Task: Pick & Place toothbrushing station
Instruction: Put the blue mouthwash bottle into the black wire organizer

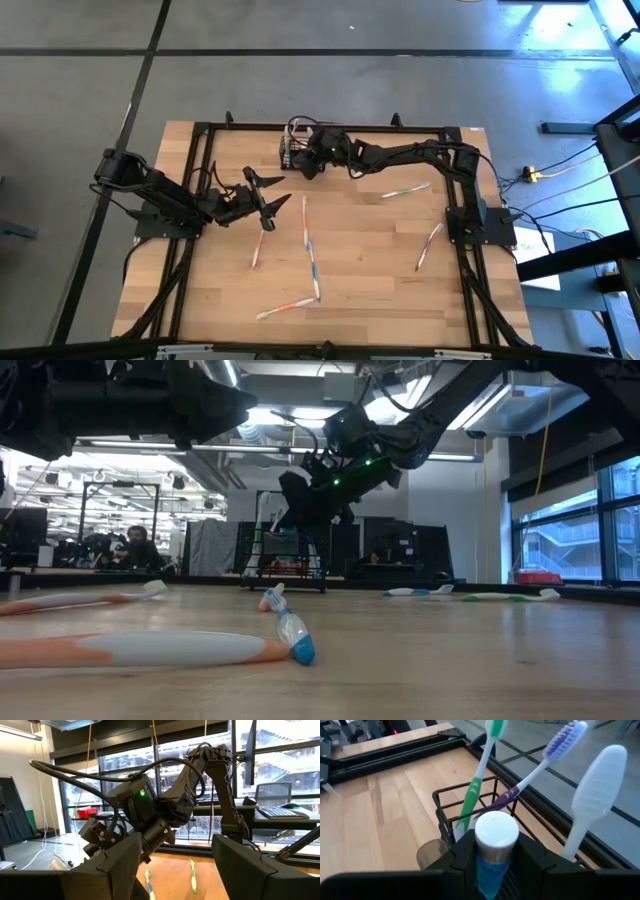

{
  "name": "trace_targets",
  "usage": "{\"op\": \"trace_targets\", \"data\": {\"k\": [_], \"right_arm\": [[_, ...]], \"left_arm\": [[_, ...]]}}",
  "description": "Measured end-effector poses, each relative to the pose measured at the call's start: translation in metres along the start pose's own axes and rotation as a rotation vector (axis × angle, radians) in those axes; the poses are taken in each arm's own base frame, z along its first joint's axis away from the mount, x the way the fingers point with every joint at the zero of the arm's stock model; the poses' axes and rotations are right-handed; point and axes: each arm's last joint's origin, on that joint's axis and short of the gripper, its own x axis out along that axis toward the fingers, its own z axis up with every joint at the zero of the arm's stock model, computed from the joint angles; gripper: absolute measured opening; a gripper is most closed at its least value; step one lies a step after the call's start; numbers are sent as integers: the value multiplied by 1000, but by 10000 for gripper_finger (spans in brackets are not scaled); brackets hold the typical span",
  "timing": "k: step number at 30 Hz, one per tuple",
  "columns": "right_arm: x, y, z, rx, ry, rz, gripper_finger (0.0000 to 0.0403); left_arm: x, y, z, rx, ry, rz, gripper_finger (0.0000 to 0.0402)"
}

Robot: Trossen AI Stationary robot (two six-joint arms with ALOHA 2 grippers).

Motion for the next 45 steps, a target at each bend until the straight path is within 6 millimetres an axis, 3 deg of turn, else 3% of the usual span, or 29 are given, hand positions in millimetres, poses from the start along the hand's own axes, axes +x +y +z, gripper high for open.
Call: {"op": "trace_targets", "data": {"k": [6, 17, 22, 31, 40, 45], "right_arm": [[0, 0, 3, 48, -6, 1, 101], [-2, 6, 33, 112, 76, -86, 101], [0, 6, 32, 142, 72, -92, 101], [16, 4, 12, 156, 110, -85, 101], [16, 11, 10, 146, 125, -56, 102], [16, 13, 9, 133, 123, -71, 122]], "left_arm": [[0, 0, 0, 0, 0, 0, 239], [0, 0, 0, 0, 0, 0, 239], [0, 0, 0, 0, 0, 0, 240], [0, 0, 0, 0, -1, 0, 239], [0, 0, 0, 0, -1, 0, 240], [0, 0, 0, 0, -1, 0, 240]]}}
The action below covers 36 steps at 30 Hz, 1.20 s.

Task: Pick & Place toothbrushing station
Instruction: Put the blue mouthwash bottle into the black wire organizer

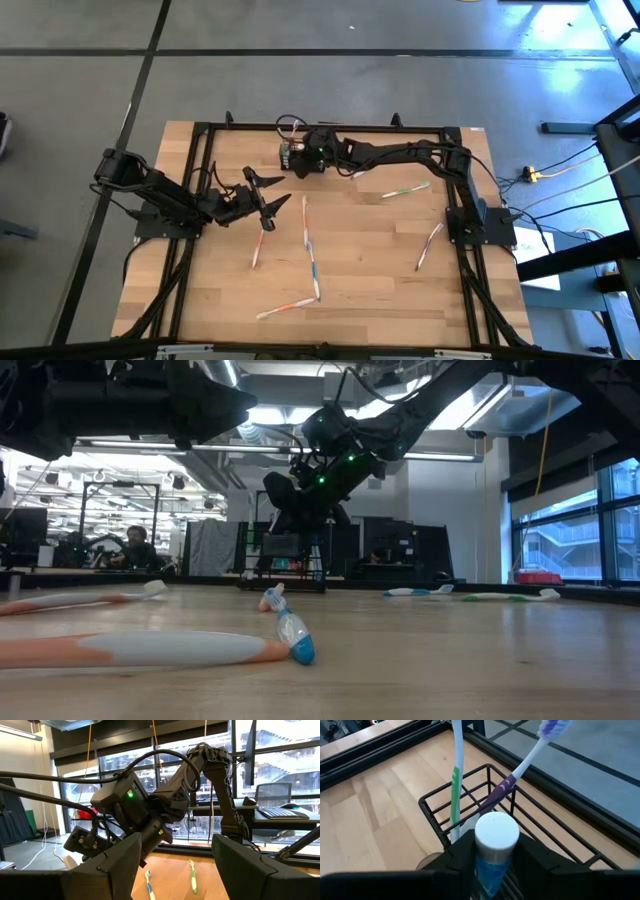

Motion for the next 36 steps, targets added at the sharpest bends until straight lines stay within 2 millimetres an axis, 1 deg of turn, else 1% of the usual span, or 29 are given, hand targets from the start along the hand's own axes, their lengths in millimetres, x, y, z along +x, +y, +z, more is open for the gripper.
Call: {"op": "trace_targets", "data": {"k": [3, 8, 28, 32, 36], "right_arm": [[0, 0, 0, 0, -1, 0, 131], [0, 0, 0, -4, 2, 5, 135], [-2, 0, 1, 2, -2, 6, 126], [-2, 1, 2, 1, -3, 7, 130], [-3, 1, 4, 1, -2, 6, 143]], "left_arm": [[0, 0, 0, 0, 0, 0, 239], [0, 0, 0, 0, 0, 0, 240], [0, 0, 0, 0, 0, 0, 239], [0, 0, 0, 0, 0, 0, 240], [0, 0, 0, 0, 0, 0, 239]]}}
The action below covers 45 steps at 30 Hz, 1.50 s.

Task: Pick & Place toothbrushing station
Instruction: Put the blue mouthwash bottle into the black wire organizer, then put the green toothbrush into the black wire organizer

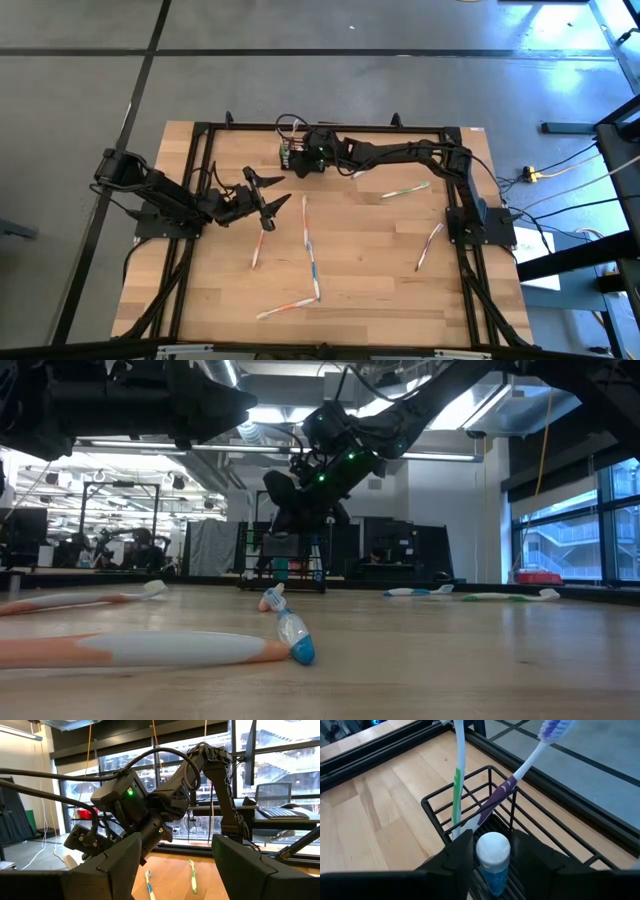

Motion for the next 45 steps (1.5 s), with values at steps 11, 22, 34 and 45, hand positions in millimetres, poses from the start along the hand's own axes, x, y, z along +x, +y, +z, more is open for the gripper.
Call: {"op": "trace_targets", "data": {"k": [11, 22, 34, 45], "right_arm": [[-5, 8, 15, -10, 4, 9, 191], [-9, 12, 17, -26, 41, 130, 195], [-71, 13, 51, -82, 92, 254, 178], [-157, 17, 60, -258, 261, 268, 168]], "left_arm": [[0, 0, 0, 0, 0, 0, 239], [0, 0, 0, 0, 0, 0, 240], [0, -1, 0, -1, 1, -2, 240], [-5, -6, 1, 44, 25, 64, 237]]}}
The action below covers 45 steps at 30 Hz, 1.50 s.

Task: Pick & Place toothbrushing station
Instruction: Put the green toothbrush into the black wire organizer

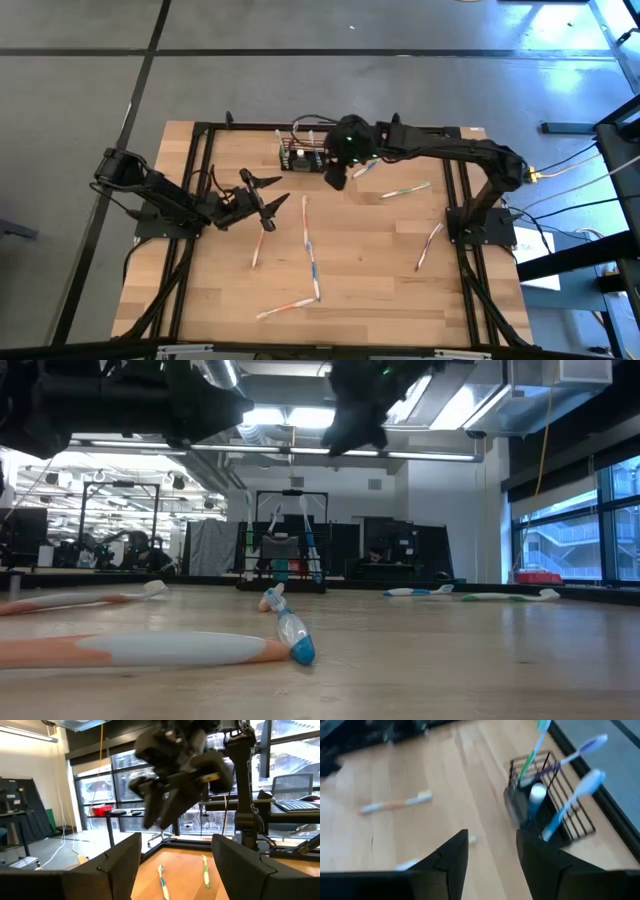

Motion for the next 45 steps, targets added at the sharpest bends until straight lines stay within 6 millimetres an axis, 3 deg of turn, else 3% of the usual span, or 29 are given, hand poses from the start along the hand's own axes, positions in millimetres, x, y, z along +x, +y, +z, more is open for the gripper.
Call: {"op": "trace_targets", "data": {"k": [9, 18, 25, 37, 45], "right_arm": [[-43, 15, -27, -62, 182, -151, 164], [-47, 11, -68, -53, 273, -333, 164], [-47, -4, -108, 89, 344, -389, 164], [-59, -48, -154, 613, 405, -596, 164], [-59, -62, -162, 616, 527, -513, 164]], "left_arm": [[-3, -5, -2, 12, 20, -37, 237], [-3, -7, -6, 11, 43, -110, 237], [-3, -10, -7, 18, 34, -210, 237], [-2, -10, -6, 19, 37, -182, 237], [-2, -10, -6, 19, 37, -181, 237]]}}
